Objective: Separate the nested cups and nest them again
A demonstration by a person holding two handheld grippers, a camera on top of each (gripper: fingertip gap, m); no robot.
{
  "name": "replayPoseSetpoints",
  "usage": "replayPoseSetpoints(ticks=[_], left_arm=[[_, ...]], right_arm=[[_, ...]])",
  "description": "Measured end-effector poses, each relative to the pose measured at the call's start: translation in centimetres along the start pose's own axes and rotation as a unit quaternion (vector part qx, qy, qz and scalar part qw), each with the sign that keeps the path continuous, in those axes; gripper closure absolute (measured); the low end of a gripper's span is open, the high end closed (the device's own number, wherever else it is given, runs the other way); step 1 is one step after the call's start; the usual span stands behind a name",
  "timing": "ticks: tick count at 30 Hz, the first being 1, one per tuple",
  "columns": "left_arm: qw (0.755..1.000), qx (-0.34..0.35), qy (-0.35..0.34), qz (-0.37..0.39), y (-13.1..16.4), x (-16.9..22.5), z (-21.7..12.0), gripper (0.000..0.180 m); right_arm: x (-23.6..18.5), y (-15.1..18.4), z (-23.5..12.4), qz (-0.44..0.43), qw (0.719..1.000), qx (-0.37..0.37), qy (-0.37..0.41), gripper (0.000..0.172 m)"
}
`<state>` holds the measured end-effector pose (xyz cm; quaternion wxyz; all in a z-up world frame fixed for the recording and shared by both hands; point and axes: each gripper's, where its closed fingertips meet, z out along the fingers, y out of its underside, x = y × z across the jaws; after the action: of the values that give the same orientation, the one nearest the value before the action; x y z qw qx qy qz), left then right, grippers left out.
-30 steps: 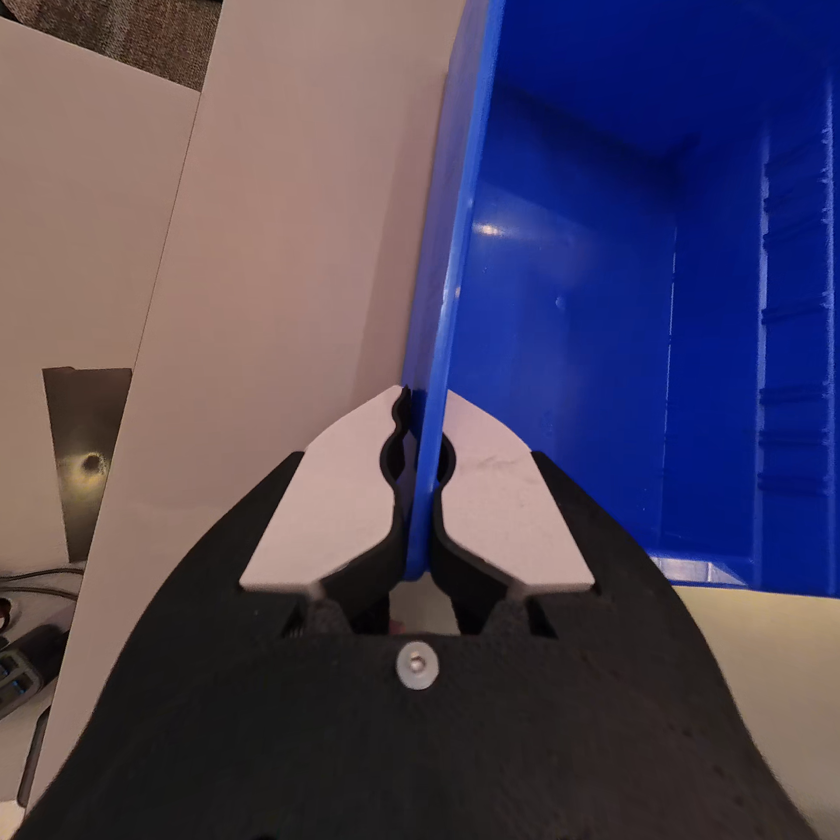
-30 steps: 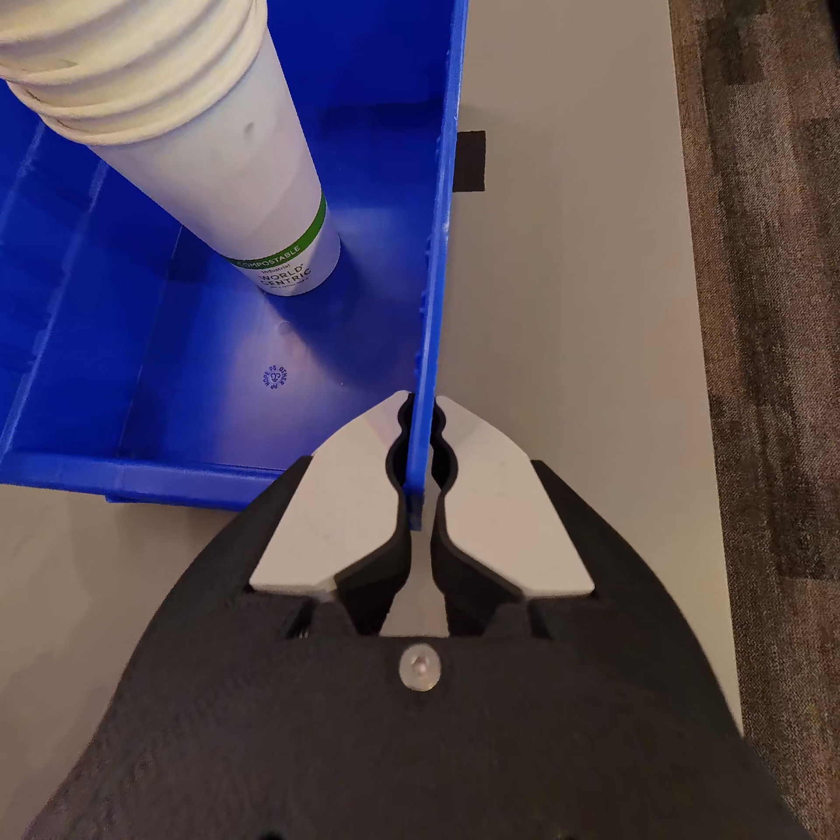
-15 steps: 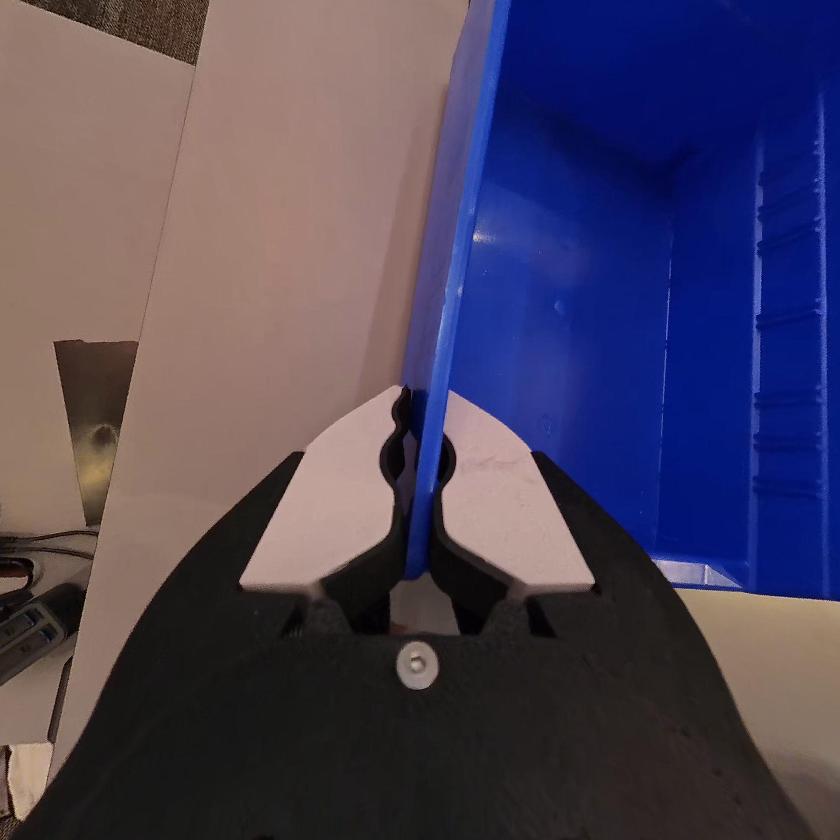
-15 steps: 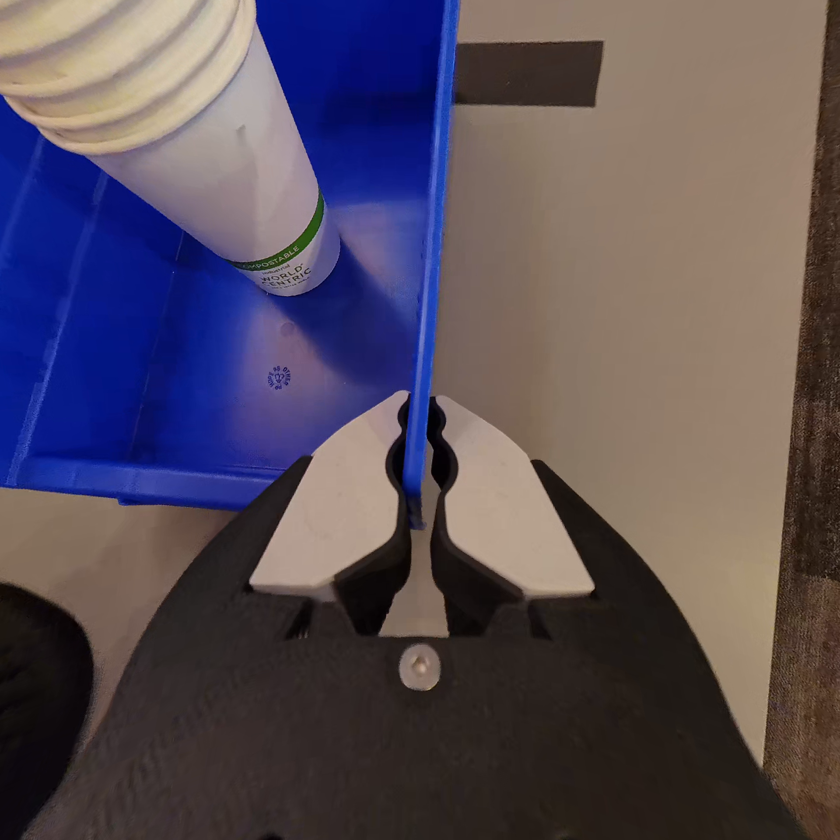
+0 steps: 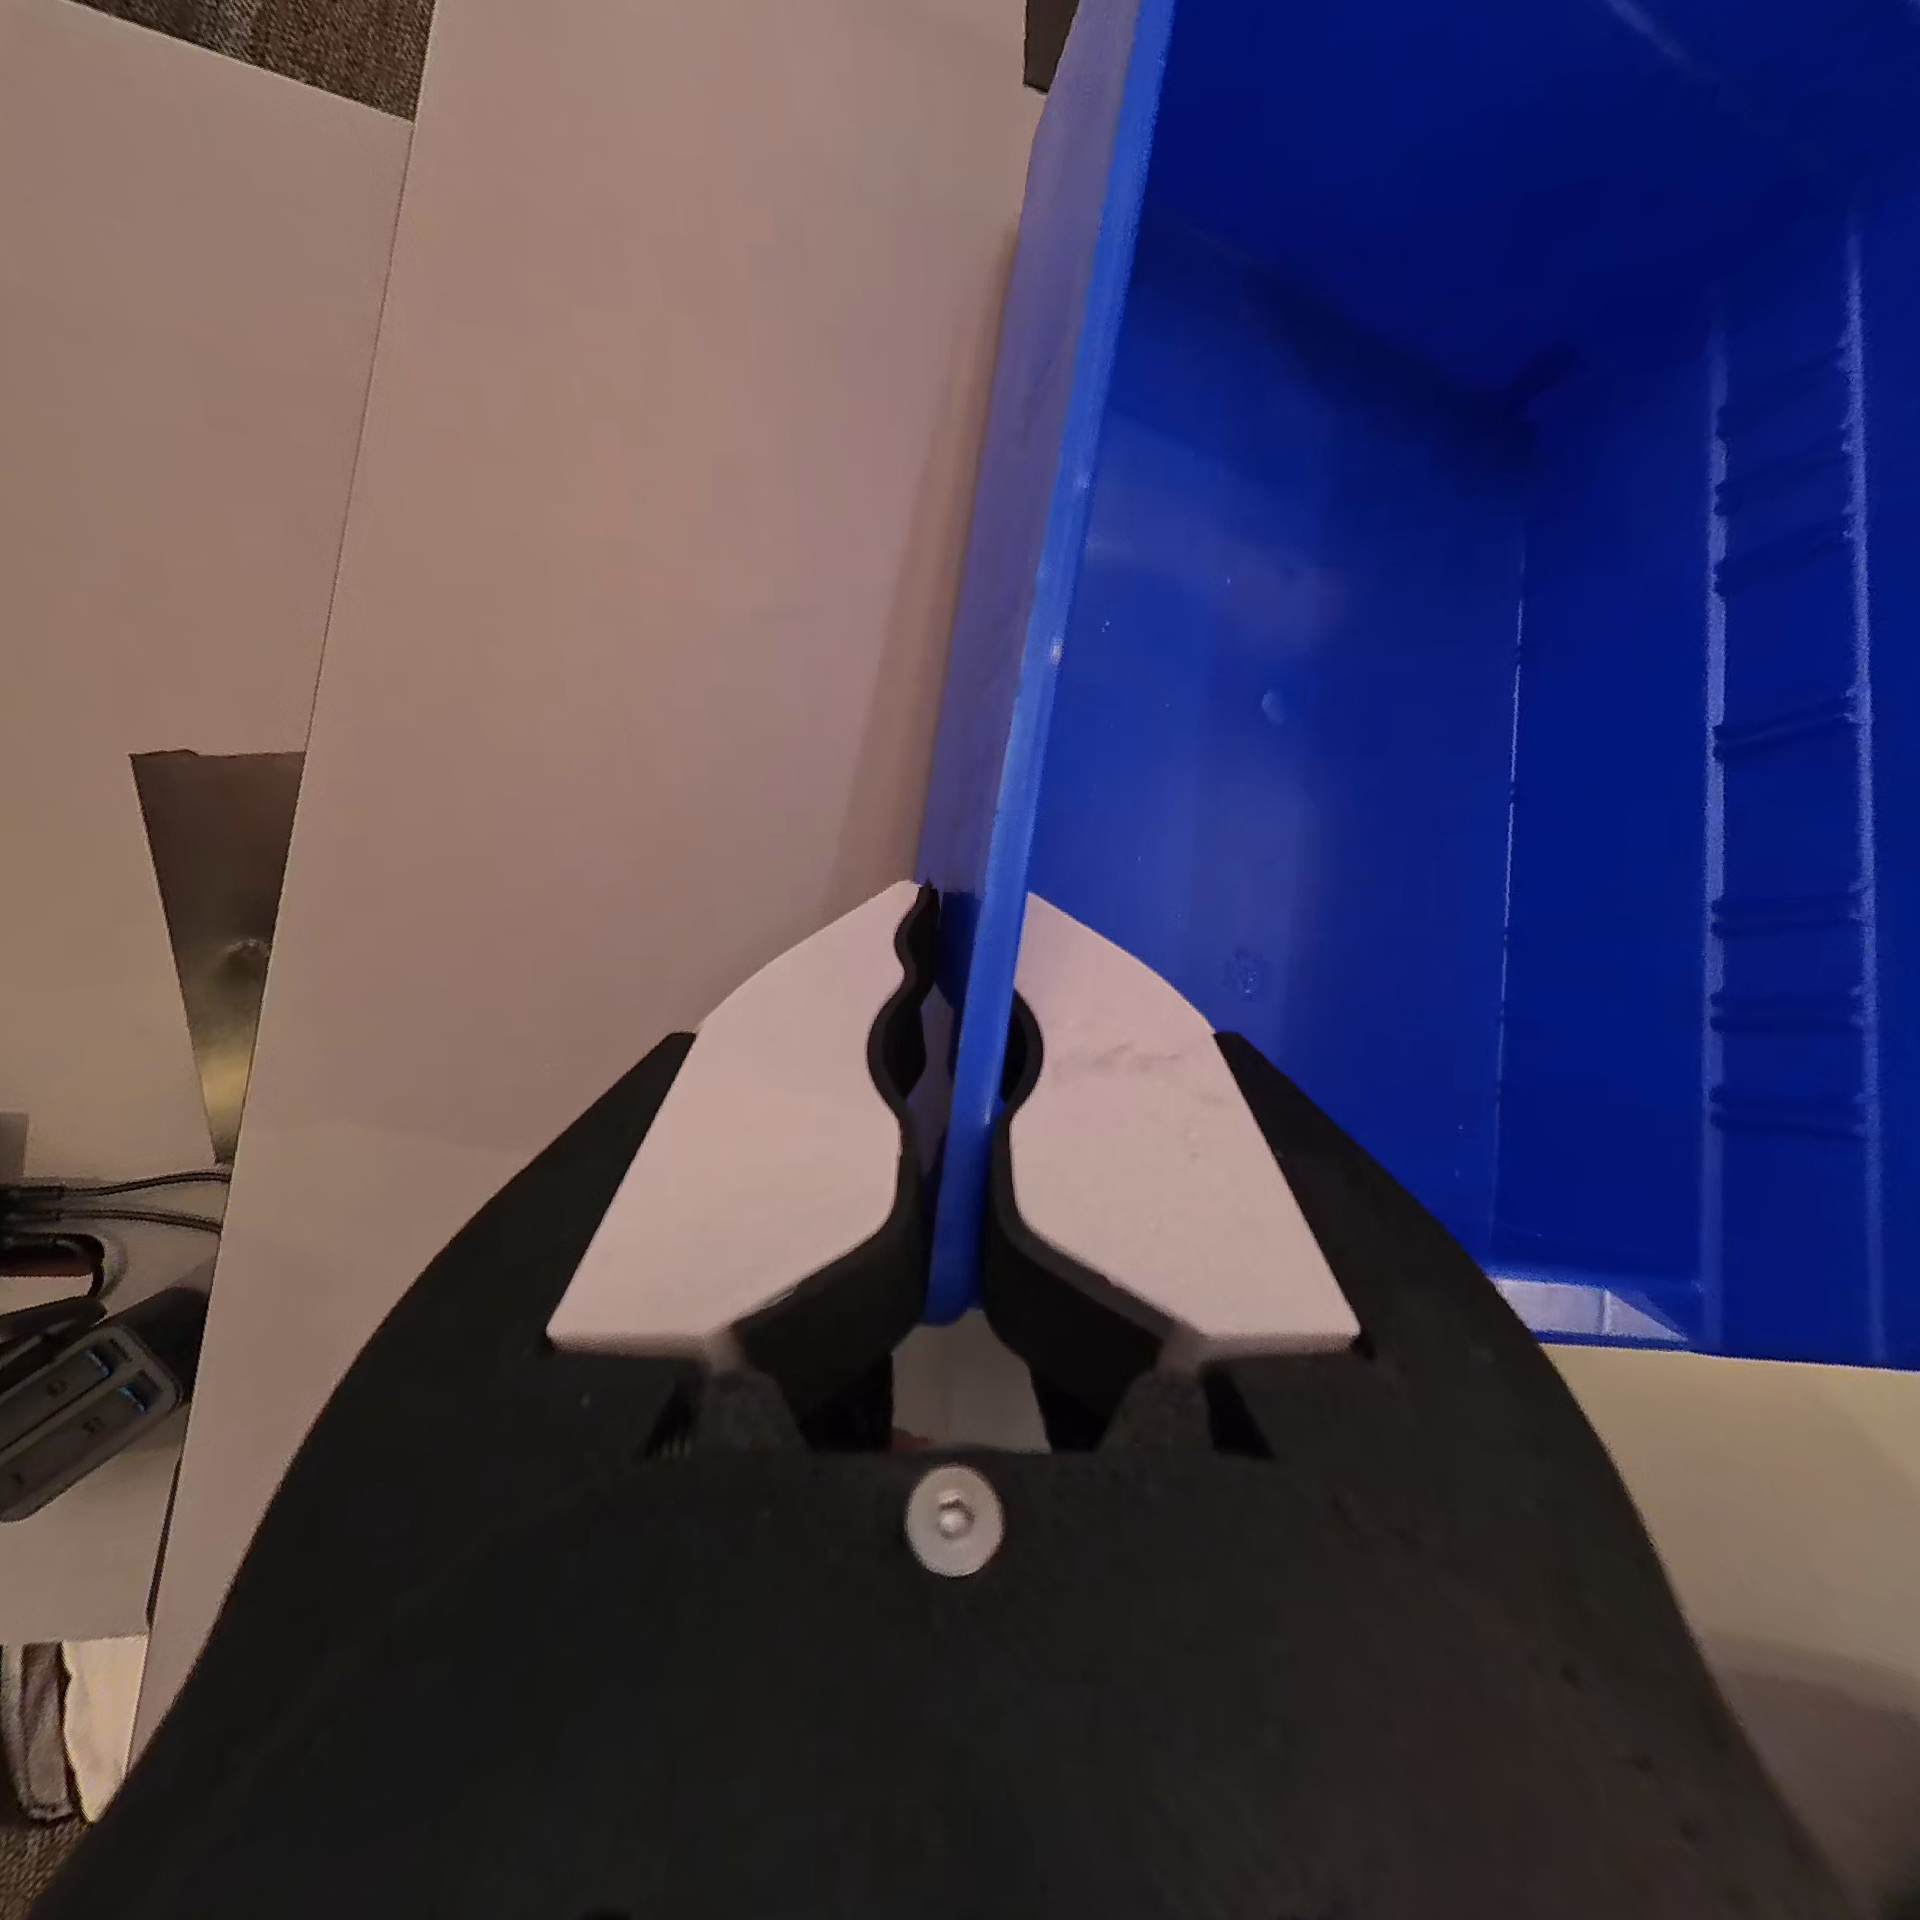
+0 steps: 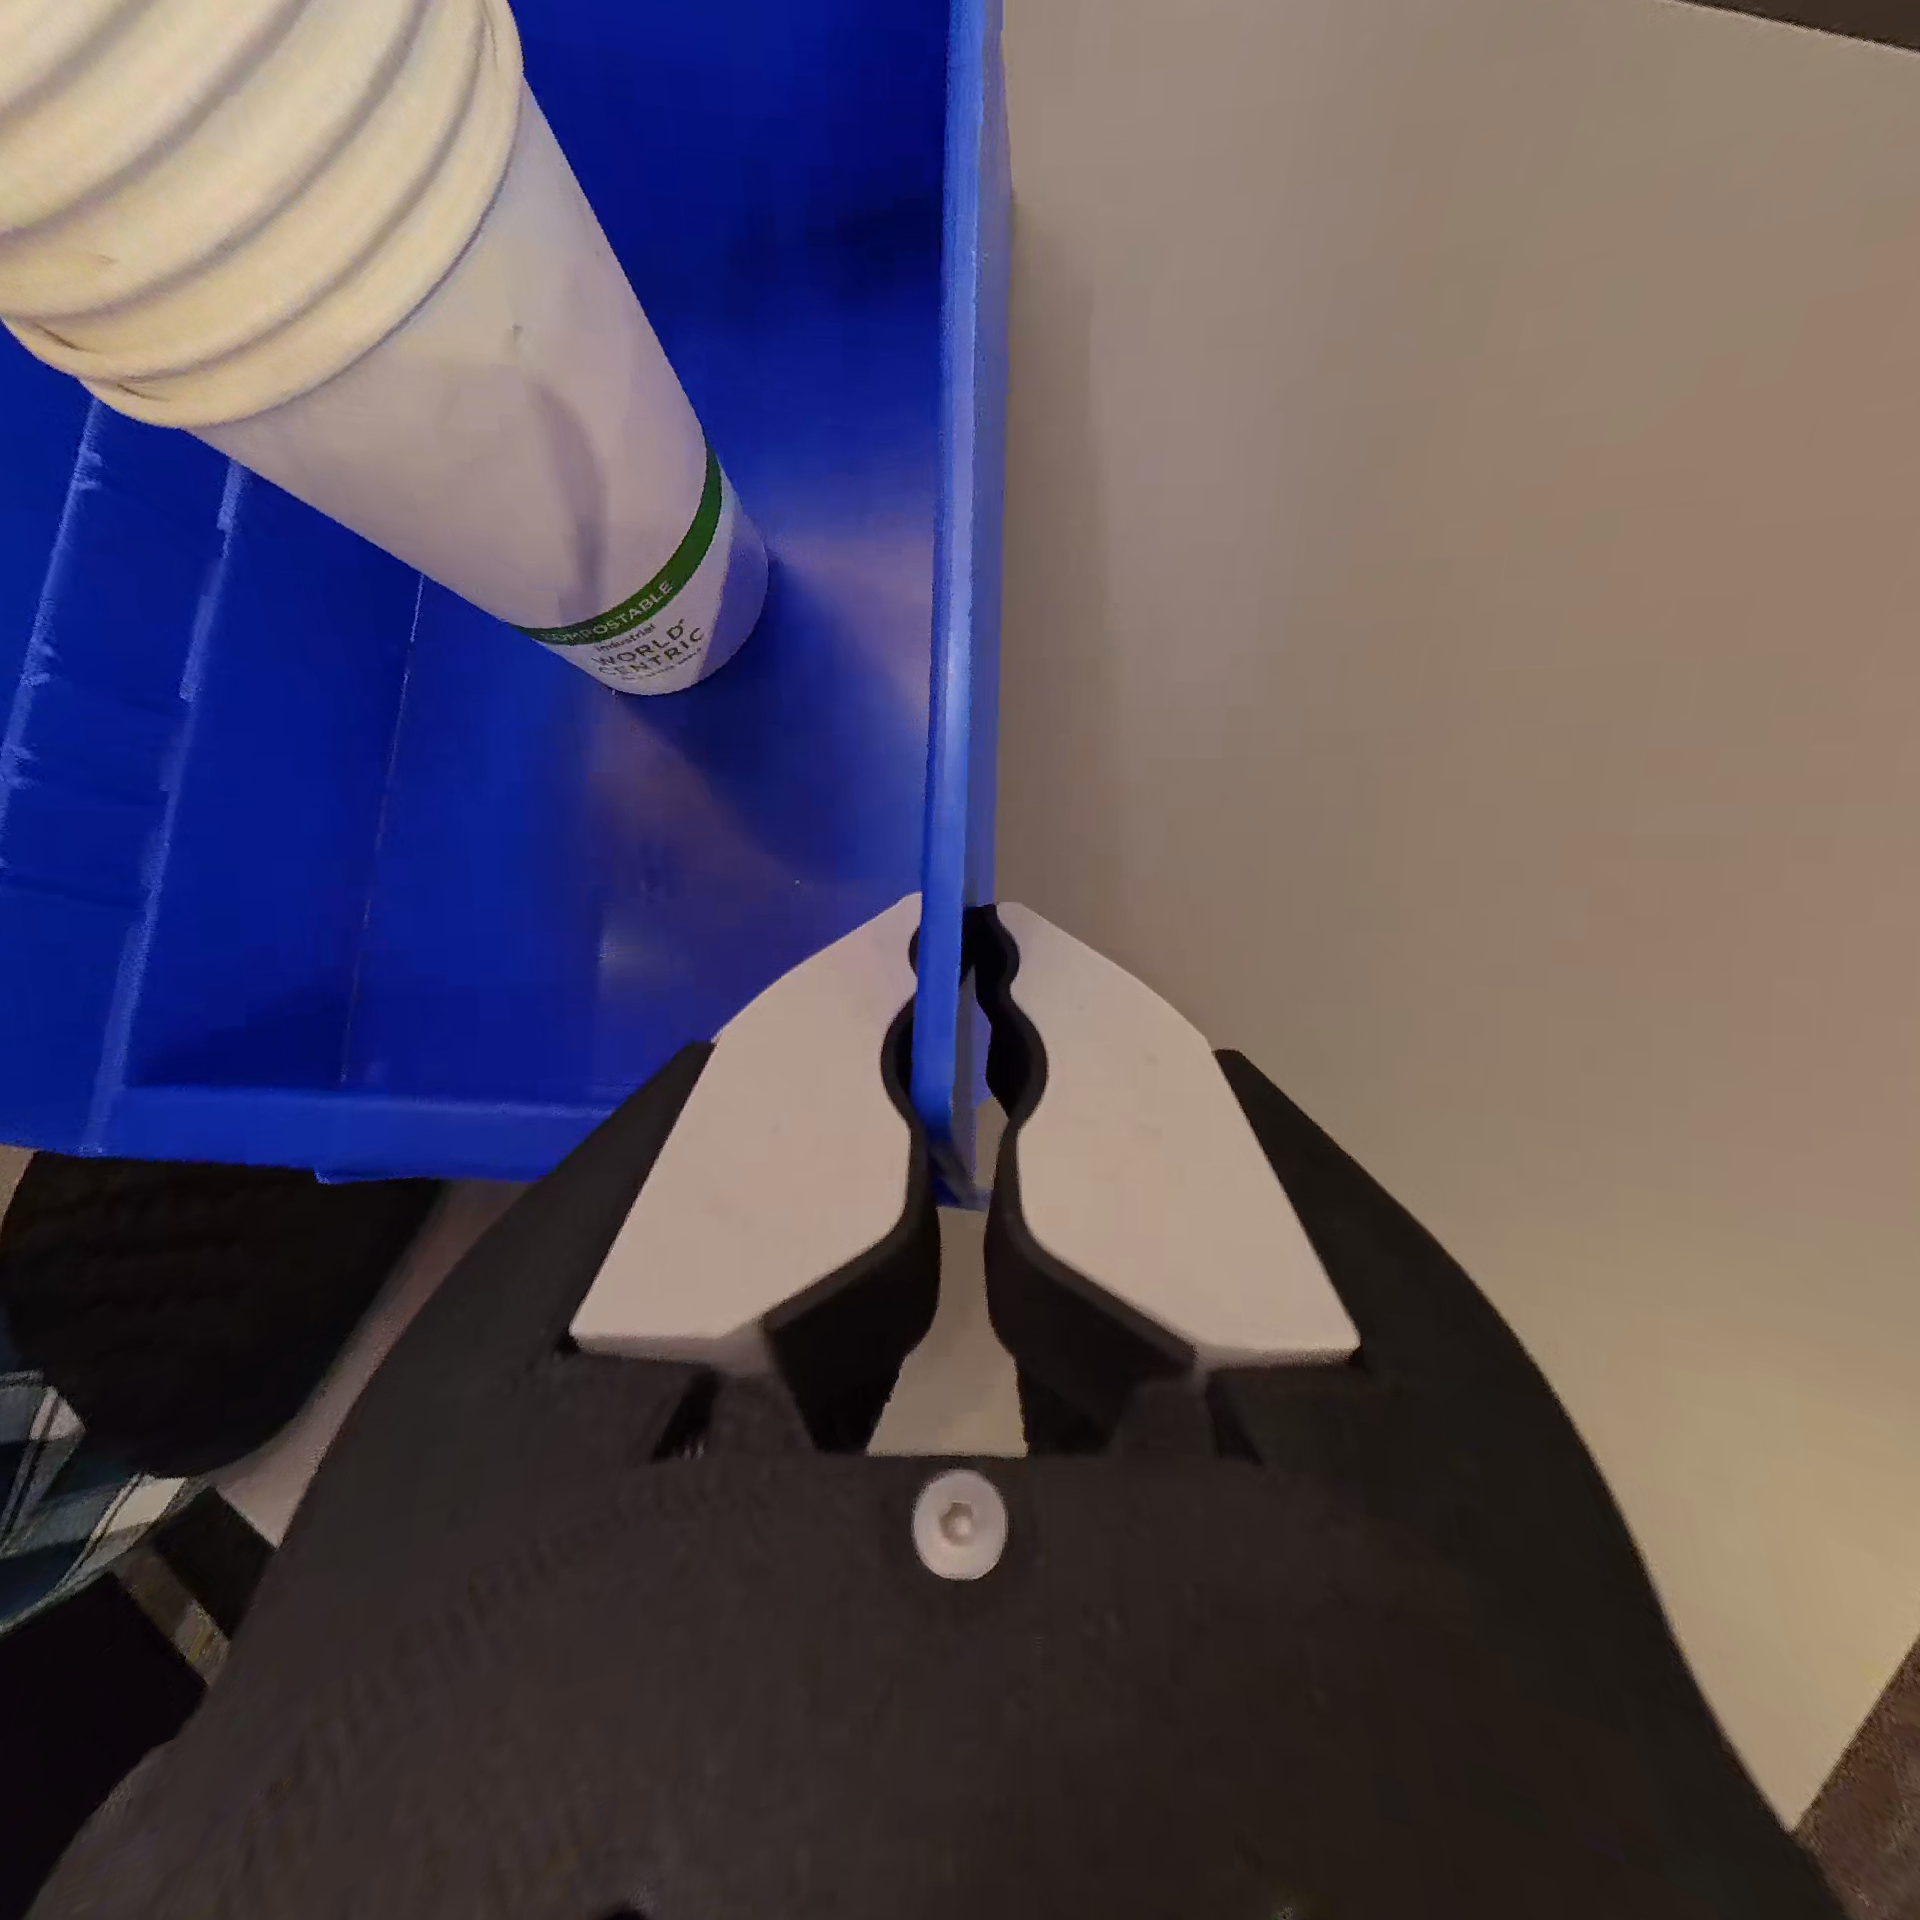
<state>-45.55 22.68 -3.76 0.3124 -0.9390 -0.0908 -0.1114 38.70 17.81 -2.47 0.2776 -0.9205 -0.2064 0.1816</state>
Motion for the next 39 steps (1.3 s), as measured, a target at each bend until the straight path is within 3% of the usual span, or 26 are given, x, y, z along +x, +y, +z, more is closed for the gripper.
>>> replayPoseSetpoints(ticks=[1, 18, 39], left_arm=[[1.0, 0.0, 0.001, 0.001, 0.1, 0.0, -0.1, 0.173], [1.0, 0.025, -0.008, -0.005, 1.0, -1.0, -2.8, 0.174], [0.998, 0.039, -0.041, -0.015, 2.3, -3.9, -5.6, 0.173]], right_arm=[[-0.4, -0.1, 0.1, -0.006, 1.0, -0.002, -0.005, 0.167], [-7.7, -1.2, 1.7, -0.113, 0.987, -0.059, -0.096, 0.167], [-19.5, -6.1, 11.1, -0.194, 0.961, -0.066, -0.187, 0.166]])
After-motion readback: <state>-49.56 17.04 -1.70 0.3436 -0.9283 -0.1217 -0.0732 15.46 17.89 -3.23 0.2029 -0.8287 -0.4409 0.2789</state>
